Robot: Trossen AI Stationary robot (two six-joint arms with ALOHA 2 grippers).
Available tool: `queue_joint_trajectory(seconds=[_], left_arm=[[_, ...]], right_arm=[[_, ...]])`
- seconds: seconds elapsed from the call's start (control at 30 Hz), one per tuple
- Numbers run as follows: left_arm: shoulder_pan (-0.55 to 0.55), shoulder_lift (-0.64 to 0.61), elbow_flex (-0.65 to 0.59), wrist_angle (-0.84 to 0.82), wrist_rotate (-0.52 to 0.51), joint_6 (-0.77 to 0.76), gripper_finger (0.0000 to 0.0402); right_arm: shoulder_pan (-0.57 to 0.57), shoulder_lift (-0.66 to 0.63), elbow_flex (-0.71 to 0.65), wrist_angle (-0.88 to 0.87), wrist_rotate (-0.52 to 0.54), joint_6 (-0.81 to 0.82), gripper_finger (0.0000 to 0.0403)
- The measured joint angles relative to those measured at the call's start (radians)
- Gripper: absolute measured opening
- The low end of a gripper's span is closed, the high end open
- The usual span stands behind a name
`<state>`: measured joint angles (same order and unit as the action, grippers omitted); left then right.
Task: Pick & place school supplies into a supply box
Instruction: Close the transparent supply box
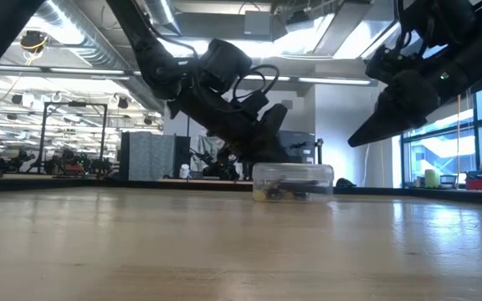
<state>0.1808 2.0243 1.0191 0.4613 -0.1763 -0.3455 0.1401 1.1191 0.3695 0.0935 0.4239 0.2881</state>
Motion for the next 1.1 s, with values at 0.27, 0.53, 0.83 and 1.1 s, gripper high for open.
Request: queue_joint_trajectory(seconds=[0.27,0.53,0.83,1.1], left_arm=[[-0.023,0.001,-0.001,0.001,0.004,0.000,0.0109],[-0.051,0.001,-0.002,0.003,0.013,0.000,0.0109],[-0.063,0.000,-0.003,0.000,0.009,-0.001,0.0109],[-0.069,0.000,-0.003,-0.002,0.011,0.016,0.0109]], right_arm=[[-0.125,0.049,0.002,0.009,0.067,-0.031,0.0087],[-0.316,0.195,0.002,0.141,-0.025,-0.056,0.0087],[-0.426,0.309,0.000,0.310,-0.135,-0.108,0.0087],[-0.448,0.350,0.037,0.322,-0.174,-0.112,0.0087]])
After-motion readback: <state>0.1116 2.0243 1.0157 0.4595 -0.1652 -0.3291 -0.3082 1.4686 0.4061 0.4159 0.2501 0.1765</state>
